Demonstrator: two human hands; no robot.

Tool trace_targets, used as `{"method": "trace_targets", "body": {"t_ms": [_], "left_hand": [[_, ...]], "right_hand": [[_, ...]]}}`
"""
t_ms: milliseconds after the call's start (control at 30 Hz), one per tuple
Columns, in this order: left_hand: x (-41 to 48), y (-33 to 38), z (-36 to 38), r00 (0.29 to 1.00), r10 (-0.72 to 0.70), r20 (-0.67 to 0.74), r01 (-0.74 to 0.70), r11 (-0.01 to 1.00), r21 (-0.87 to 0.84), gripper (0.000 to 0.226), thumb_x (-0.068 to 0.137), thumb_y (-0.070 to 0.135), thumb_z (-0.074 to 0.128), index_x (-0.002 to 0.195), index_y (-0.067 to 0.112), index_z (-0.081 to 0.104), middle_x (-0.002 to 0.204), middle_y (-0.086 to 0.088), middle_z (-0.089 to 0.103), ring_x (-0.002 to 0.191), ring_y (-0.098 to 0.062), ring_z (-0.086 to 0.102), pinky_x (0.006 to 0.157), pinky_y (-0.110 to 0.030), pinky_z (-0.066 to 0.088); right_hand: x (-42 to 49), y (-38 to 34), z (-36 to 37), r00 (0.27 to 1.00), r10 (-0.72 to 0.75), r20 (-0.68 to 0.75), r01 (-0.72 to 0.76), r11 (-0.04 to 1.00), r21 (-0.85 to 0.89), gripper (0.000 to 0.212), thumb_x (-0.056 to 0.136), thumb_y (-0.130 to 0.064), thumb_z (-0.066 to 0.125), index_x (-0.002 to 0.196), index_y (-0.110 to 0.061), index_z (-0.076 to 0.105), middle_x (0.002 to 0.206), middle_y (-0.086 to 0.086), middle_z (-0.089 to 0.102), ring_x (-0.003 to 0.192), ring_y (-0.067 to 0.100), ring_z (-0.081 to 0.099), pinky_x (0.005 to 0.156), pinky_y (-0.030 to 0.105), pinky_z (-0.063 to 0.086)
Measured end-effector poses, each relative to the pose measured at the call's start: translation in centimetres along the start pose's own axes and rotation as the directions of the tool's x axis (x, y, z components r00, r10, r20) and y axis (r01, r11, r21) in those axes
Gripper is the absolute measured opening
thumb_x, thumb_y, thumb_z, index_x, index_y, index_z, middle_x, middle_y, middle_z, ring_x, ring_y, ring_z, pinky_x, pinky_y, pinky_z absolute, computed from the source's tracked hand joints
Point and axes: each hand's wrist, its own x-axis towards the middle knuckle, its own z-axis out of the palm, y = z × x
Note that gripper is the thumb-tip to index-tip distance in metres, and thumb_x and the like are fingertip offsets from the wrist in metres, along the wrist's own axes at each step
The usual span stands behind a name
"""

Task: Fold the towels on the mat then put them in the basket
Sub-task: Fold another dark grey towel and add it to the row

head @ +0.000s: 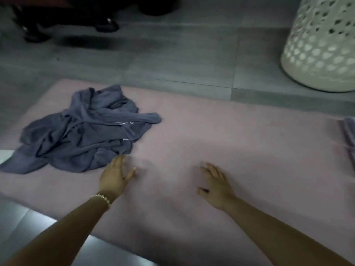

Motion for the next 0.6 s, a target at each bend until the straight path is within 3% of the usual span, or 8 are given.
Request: {"method": "trace_targets", "body": {"t_ms": [133,200,267,367,467,600], "left_hand": [[2.2,-2.3,-1.8,0.981,0.032,-0.192,-0.047,0.996,-0.072,0.072,0.085,0.034,0.066,0.143,0.006,0.035,0.149,-0.014,0.035,0.136,-0.033,0.034,0.11,-0.045,0.03],[3.6,-3.0,-2.5,0.973,0.044,-0.226,-0.058,0.997,-0.057,0.076,0.087,0.045,0.061,0.148,0.013,0.027,0.154,-0.011,0.025,0.14,-0.03,0.028,0.112,-0.045,0.027],[5.6,-3.5,-3.3,0.968,0.102,-0.227,-0.102,0.995,0.015,0.083,0.084,0.064,0.043,0.15,0.018,0.022,0.156,-0.01,0.02,0.141,-0.029,0.023,0.115,-0.044,0.022],[9.5,-3.4,-4.6,0.962,0.225,-0.157,-0.195,0.963,0.189,0.088,0.078,0.072,0.02,0.151,0.022,0.016,0.159,-0.006,0.013,0.145,-0.028,0.014,0.118,-0.042,0.011],[13.6,-2.6,-5.5,0.968,0.248,-0.028,-0.226,0.919,0.324,0.079,0.088,0.068,0.03,0.151,0.026,0.008,0.16,0.001,0.005,0.147,-0.022,-0.001,0.118,-0.038,-0.004],[17.6,-0.2,-5.3,0.987,0.152,0.048,-0.159,0.928,0.336,0.071,0.093,0.058,0.033,0.151,0.023,0.011,0.156,-0.003,0.025,0.147,-0.023,0.007,0.118,-0.039,-0.003]], "right_hand": [[4.2,-4.5,1.2,0.998,-0.068,-0.007,0.068,0.997,-0.046,0.074,0.094,-0.047,0.046,0.151,-0.025,0.005,0.159,-0.007,-0.008,0.146,0.013,-0.006,0.117,0.029,-0.004],[5.7,-5.7,2.7,0.997,-0.075,-0.018,0.074,0.994,-0.084,0.072,0.093,-0.056,0.037,0.151,-0.028,0.004,0.159,-0.008,-0.008,0.146,0.016,-0.011,0.116,0.031,-0.009],[6.4,-6.5,4.2,0.992,-0.075,-0.099,0.057,0.983,-0.175,0.074,0.088,-0.07,0.019,0.15,-0.028,0.018,0.159,-0.003,0.009,0.144,0.02,-0.003,0.113,0.036,-0.01],[7.0,-6.2,5.9,0.989,-0.033,-0.143,0.002,0.977,-0.212,0.074,0.089,-0.071,0.011,0.139,-0.027,0.042,0.147,0.005,0.042,0.137,0.028,0.025,0.112,0.043,0.005],[7.1,-6.2,6.5,0.98,-0.043,-0.192,-0.003,0.972,-0.235,0.072,0.088,-0.07,0.015,0.14,-0.027,0.041,0.148,0.004,0.041,0.138,0.028,0.027,0.113,0.044,0.006],[7.4,-5.8,7.0,0.964,-0.082,-0.253,0.028,0.978,-0.207,0.071,0.081,-0.068,0.035,0.14,-0.027,0.041,0.147,0.004,0.042,0.138,0.029,0.031,0.111,0.047,0.017]]}}
